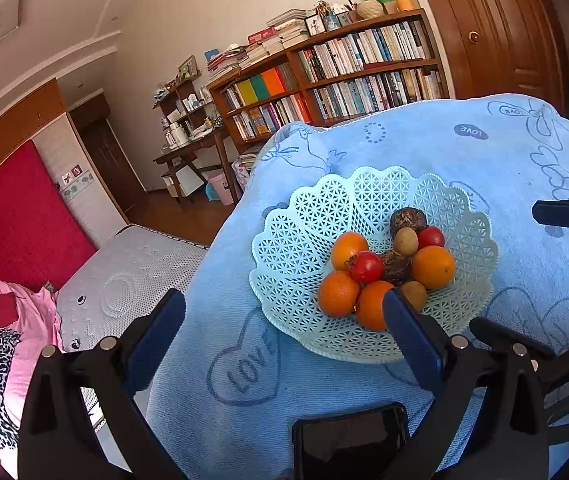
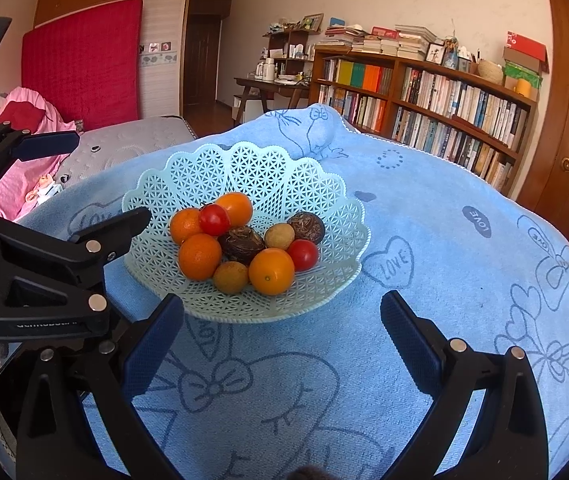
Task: Organize fruits
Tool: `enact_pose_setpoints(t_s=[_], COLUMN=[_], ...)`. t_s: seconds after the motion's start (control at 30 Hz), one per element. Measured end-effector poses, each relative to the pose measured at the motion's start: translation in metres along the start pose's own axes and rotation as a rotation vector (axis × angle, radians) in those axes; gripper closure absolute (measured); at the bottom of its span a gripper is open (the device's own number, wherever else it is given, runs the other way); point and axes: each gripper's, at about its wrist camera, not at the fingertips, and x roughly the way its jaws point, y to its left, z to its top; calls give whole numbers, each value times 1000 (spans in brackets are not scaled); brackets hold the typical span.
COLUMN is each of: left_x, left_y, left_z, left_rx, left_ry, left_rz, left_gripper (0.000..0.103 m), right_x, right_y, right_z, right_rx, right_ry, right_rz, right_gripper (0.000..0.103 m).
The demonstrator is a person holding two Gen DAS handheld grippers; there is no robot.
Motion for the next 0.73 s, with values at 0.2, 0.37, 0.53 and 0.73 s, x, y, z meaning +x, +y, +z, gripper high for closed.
enact_pose_setpoints(t_s=[0.2,0.37,0.53,0.73], left_x=[0,1,0,-1], left_y=[0,0,0,2], left_z=[0,-1,0,0], left_rx=[-1,-3,-2,-23], left_ry=[0,0,-1,-3], left_rz=[1,0,-1,-29], left_gripper=[3,3,3,3], right_x=[1,-1,1,5], right_y=[-1,0,-1,-18], right_z=[1,1,2,1], right_rx=[9,-8,-3,67], right_ry=[-7,-36,-16,42], right_rz=[12,-29,-52,-67], right_gripper=[5,5,5,5])
